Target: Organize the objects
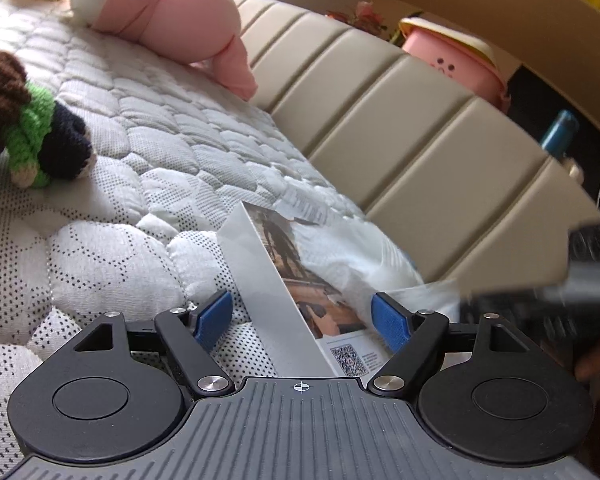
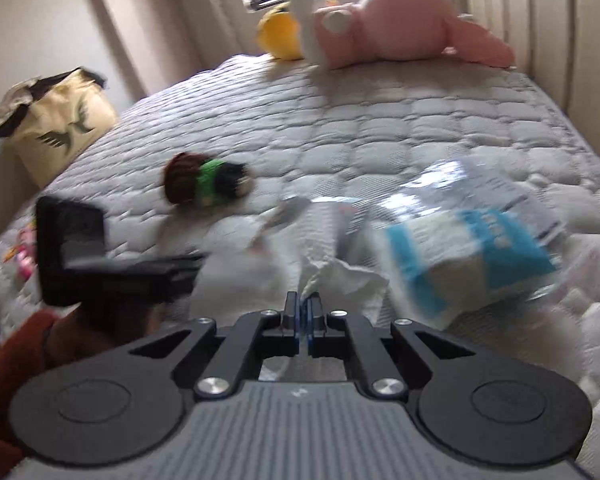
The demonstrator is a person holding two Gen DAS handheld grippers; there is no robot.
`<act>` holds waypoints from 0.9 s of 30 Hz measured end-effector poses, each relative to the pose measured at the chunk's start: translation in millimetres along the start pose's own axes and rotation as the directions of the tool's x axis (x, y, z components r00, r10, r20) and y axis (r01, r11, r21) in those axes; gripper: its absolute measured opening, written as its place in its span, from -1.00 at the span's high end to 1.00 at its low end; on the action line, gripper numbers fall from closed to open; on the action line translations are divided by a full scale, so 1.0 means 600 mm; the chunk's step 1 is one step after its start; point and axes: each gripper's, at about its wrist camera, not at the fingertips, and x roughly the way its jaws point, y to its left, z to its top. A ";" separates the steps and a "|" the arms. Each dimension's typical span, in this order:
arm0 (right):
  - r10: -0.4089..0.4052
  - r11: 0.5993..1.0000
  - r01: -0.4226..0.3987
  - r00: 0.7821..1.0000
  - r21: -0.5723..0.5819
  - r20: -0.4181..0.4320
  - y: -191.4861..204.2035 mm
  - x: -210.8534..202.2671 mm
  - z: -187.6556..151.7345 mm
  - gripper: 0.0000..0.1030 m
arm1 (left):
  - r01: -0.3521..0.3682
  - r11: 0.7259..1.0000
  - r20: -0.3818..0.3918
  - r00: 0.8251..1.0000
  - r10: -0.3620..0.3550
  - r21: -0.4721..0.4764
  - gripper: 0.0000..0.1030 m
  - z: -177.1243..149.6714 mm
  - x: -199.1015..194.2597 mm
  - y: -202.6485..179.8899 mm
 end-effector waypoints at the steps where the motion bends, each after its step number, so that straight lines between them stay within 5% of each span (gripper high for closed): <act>1: 0.022 0.999 -0.023 1.000 -0.029 -0.008 0.017 0.003 -0.007 0.86 | 0.004 1.000 0.002 1.000 -0.004 -0.008 -0.60 0.001 0.000 0.002; 4: 0.048 0.988 -0.054 0.998 -0.141 -0.045 0.065 0.016 -0.022 0.77 | 0.009 1.000 0.004 1.000 -0.009 -0.015 -0.60 0.002 0.001 0.004; 7: -0.066 0.958 0.047 0.996 -0.282 -0.056 0.098 0.028 -0.038 0.54 | 0.012 1.000 0.004 1.000 -0.012 -0.018 -0.61 0.003 0.002 0.005; 10: -0.167 0.928 0.147 0.986 -0.341 -0.029 0.109 0.032 -0.055 -0.18 | 0.015 1.000 0.004 1.000 -0.015 -0.019 -0.63 0.003 0.003 0.005; 12: -0.176 0.936 0.159 0.984 -0.314 -0.025 0.103 0.029 -0.063 -1.00 | 0.018 1.000 0.003 1.000 -0.018 -0.018 -0.65 0.003 0.004 0.005; 19: -0.194 0.977 0.177 0.969 -0.117 -0.154 0.080 0.057 -0.077 -1.00 | 0.027 0.999 0.003 1.000 -0.027 -0.018 -0.69 0.003 0.004 0.004; 22: -0.159 0.985 0.149 0.981 -0.090 -0.107 0.067 0.049 -0.084 -1.00 | 0.031 0.999 0.005 1.000 -0.031 -0.020 -0.71 0.002 0.004 0.004; 27: -0.169 0.964 0.168 0.985 -0.205 0.013 0.079 0.039 -0.117 -1.00 | 0.045 0.998 0.012 0.999 -0.045 -0.032 -0.74 0.002 0.003 0.006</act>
